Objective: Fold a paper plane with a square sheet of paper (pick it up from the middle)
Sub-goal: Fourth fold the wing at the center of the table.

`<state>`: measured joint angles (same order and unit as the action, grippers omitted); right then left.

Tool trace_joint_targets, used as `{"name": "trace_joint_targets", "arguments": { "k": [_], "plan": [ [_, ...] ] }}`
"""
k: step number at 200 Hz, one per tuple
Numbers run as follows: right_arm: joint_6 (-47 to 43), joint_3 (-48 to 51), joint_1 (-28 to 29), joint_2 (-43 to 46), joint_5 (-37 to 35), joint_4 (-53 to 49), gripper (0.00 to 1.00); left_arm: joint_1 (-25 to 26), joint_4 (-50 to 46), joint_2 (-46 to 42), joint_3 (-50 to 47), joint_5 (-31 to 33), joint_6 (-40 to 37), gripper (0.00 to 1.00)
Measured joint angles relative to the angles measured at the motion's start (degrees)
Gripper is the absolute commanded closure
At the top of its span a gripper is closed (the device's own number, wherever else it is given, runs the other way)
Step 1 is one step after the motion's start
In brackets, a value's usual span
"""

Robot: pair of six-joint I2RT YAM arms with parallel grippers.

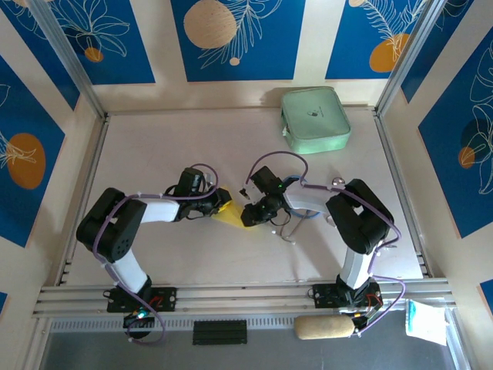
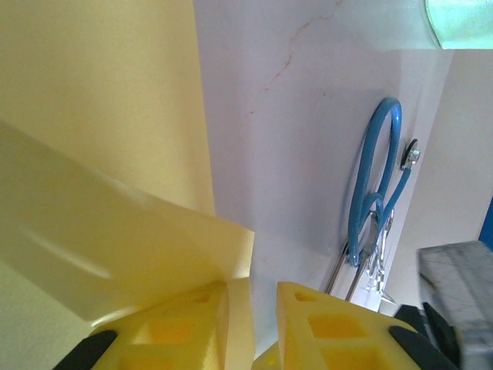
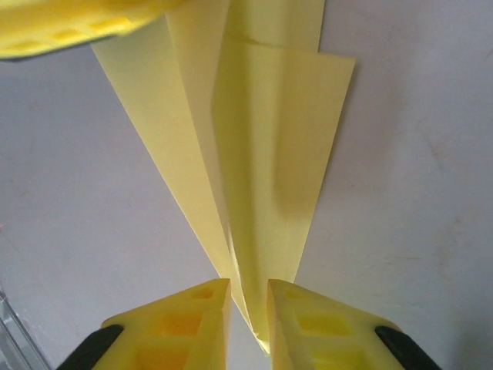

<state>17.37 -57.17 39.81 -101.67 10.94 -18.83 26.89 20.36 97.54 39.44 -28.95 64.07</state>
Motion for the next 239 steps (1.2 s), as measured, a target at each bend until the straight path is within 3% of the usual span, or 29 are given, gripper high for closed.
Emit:
{"name": "trace_joint_targets", "arguments": {
  "k": [53,126,174,239],
  "plan": [
    [0.0,-0.8,1.4,0.9,-3.5,1.8,0.70,0.0,-0.2,0.0,0.7,0.0,0.2,0.79],
    [0.2,-2.0,1.8,-2.2,-3.9,5.9,0.70,0.0,-0.2,0.0,0.7,0.0,0.6,0.83],
    [0.1,-2.0,1.9,-3.3,-3.9,7.8,0.73,0.0,-0.2,0.0,0.7,0.0,0.6,0.85],
    [-0.4,-2.0,1.9,-4.5,-2.5,9.2,0.84,0.0,-0.2,-0.1,0.7,0.0,1.0,0.86]
  ]
}}
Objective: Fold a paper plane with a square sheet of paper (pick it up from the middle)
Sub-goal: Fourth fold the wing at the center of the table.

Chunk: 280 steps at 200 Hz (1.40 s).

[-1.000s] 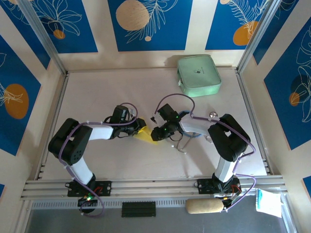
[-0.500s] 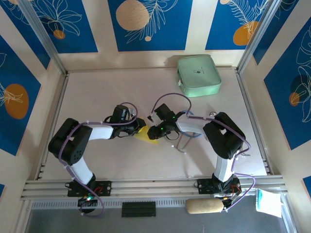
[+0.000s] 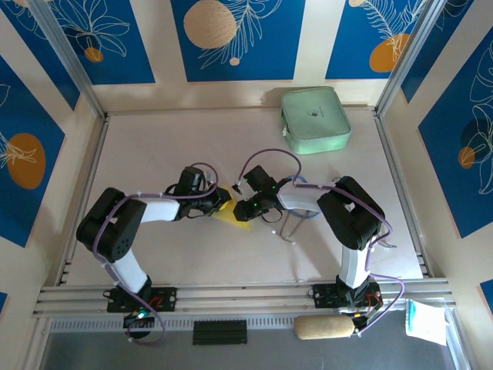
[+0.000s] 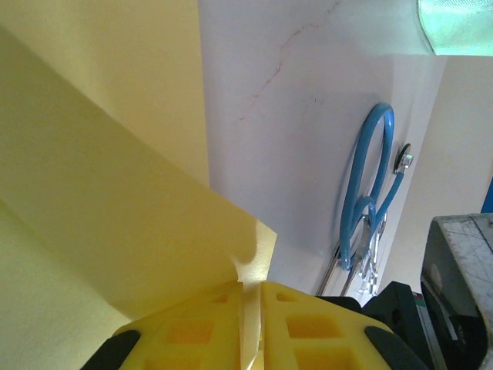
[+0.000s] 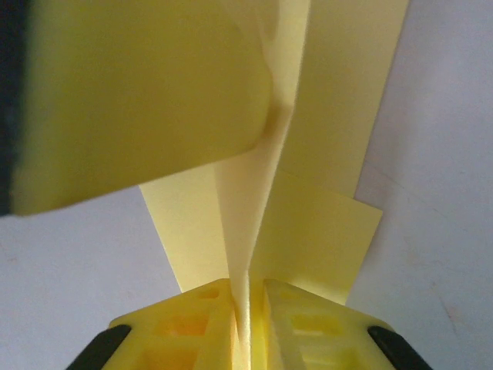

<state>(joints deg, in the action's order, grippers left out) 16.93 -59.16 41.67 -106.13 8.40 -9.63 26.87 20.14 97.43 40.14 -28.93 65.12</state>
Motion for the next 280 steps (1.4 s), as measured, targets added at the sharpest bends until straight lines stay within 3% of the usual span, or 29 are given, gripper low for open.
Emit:
{"name": "trace_joint_targets", "arguments": {
  "k": [78,149,280],
  "plan": [
    [0.5,0.2,-2.5,-1.3,7.6,2.6,0.94,-0.6,-1.5,-5.6,-0.2,1.7,-0.7,0.81],
    [2.7,1.1,-6.3,-4.0,17.2,5.3,0.96,-0.8,-0.9,-7.7,-3.0,2.6,-0.7,0.80],
    [4.1,1.7,-8.2,-4.7,23.1,7.1,0.96,-0.4,4.9,0.2,-1.7,-0.5,-0.6,0.81]
  ]
}}
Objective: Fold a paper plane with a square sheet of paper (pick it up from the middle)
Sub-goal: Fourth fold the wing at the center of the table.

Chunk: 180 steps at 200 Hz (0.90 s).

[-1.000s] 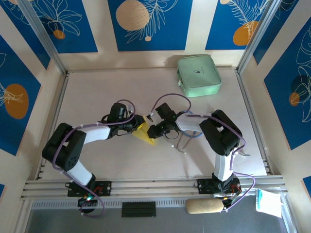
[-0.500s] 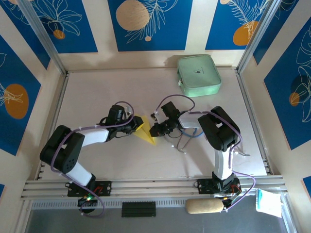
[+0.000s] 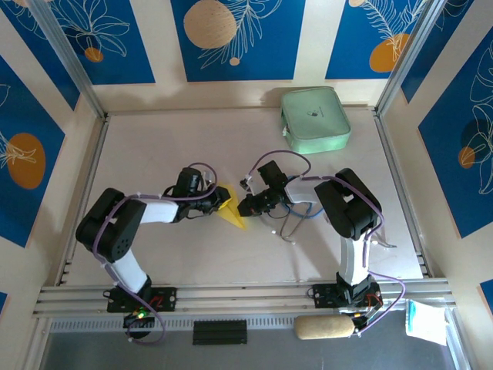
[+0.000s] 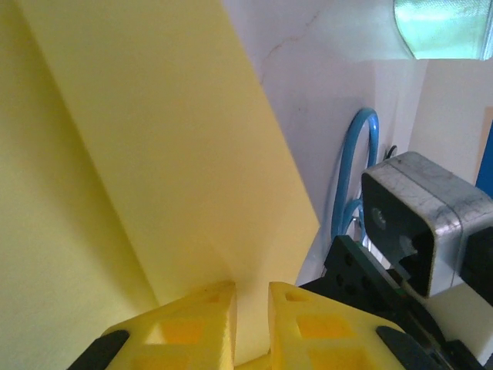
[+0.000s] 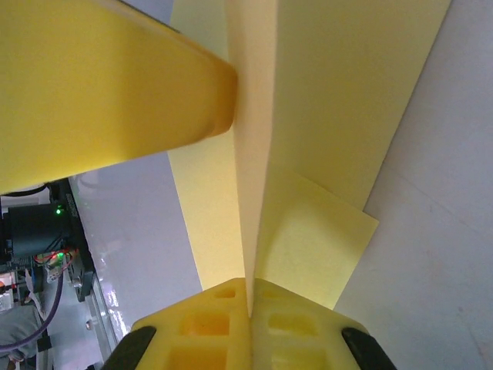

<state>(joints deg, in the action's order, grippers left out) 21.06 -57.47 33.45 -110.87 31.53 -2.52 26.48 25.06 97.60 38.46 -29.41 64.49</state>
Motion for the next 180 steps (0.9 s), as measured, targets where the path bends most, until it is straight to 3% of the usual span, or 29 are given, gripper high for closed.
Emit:
{"name": "trace_joint_targets", "arguments": {
  "k": [81,180],
  "plan": [
    [0.0,0.0,-0.2,-0.8,0.0,0.0,0.95,0.3,2.8,2.9,0.6,-1.2,0.9,0.82],
    [1.7,0.0,-0.6,-1.1,0.0,-0.9,0.85,0.4,2.8,4.3,1.9,-1.7,1.5,0.82]
  ]
}}
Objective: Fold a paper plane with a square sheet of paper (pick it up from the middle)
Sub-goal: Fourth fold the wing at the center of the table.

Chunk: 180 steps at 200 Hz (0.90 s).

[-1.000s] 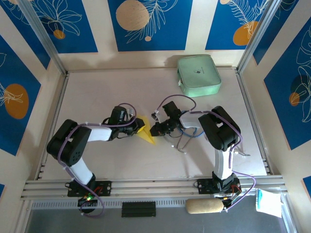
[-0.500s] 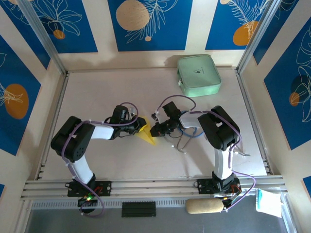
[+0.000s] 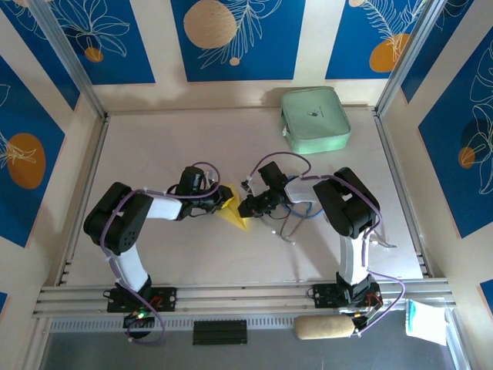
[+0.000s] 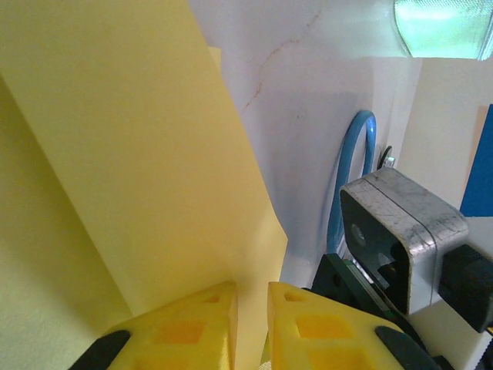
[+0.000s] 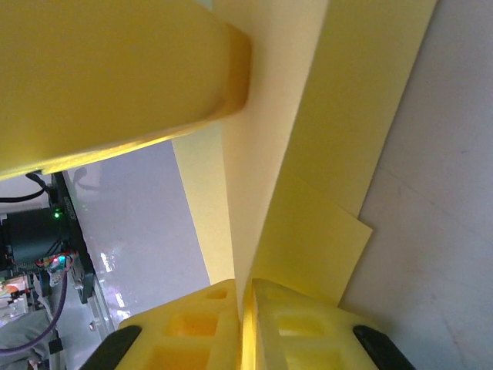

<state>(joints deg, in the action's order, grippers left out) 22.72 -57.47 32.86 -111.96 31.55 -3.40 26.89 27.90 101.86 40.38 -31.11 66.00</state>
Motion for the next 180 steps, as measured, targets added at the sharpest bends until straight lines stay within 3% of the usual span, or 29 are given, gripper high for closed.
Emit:
{"name": "trace_joint_targets", "arguments": {
  "k": [86,180],
  "plan": [
    [2.5,1.1,-1.1,2.8,-1.6,-0.7,0.79,0.0,-0.9,0.7,1.6,0.0,0.0,0.82],
    [3.3,1.1,-1.3,2.8,-2.6,-1.8,0.89,0.0,-1.4,0.7,1.6,0.0,0.0,0.81]
  ]
}}
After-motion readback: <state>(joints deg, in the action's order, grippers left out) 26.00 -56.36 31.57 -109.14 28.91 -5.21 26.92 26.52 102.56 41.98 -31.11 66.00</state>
